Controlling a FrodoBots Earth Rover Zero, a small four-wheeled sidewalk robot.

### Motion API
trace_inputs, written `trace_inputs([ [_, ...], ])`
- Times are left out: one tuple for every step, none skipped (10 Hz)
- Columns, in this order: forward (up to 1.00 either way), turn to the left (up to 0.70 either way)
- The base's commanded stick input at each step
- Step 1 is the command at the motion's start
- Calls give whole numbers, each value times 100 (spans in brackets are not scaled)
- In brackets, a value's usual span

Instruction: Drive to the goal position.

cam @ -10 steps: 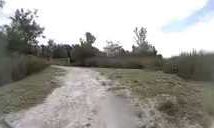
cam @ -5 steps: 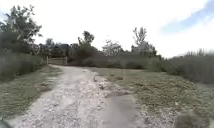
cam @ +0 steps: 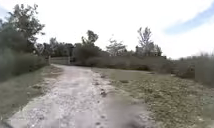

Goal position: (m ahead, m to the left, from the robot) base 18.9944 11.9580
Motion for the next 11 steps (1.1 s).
trace_inputs([
  [70,30],
  [70,0],
  [70,0],
  [70,0],
  [70,0],
  [70,0],
  [70,0],
  [70,0],
  [70,0],
  [70,0],
  [70,0],
])
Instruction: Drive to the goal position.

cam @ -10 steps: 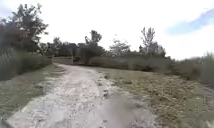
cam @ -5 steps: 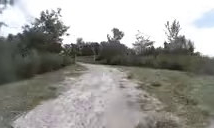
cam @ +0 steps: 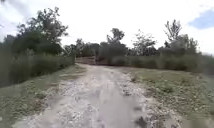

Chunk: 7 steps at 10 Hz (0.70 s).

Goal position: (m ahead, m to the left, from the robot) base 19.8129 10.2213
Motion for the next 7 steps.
trace_inputs([
  [70,0],
  [70,0],
  [70,0],
  [70,0],
  [70,0],
  [70,0],
  [70,19],
])
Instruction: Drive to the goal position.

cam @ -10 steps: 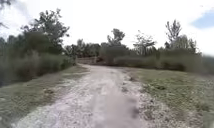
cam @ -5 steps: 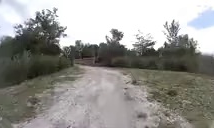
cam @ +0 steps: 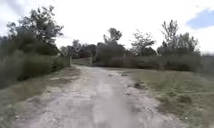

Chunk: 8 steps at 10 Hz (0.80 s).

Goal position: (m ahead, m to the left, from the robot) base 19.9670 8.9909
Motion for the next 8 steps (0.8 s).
trace_inputs([
  [70,35],
  [70,35],
  [70,35],
  [70,35],
  [70,35],
  [70,35],
  [70,35],
  [70,35],
])
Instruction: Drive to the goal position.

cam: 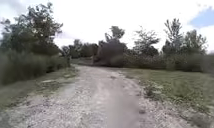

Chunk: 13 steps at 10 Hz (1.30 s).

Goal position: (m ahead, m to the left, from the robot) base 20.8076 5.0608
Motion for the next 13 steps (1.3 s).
trace_inputs([
  [70,35],
  [70,23],
  [70,0],
  [70,0],
  [70,0],
  [70,0],
  [70,0],
  [70,0],
  [70,0],
  [70,0],
  [70,0],
  [70,0],
  [70,0],
])
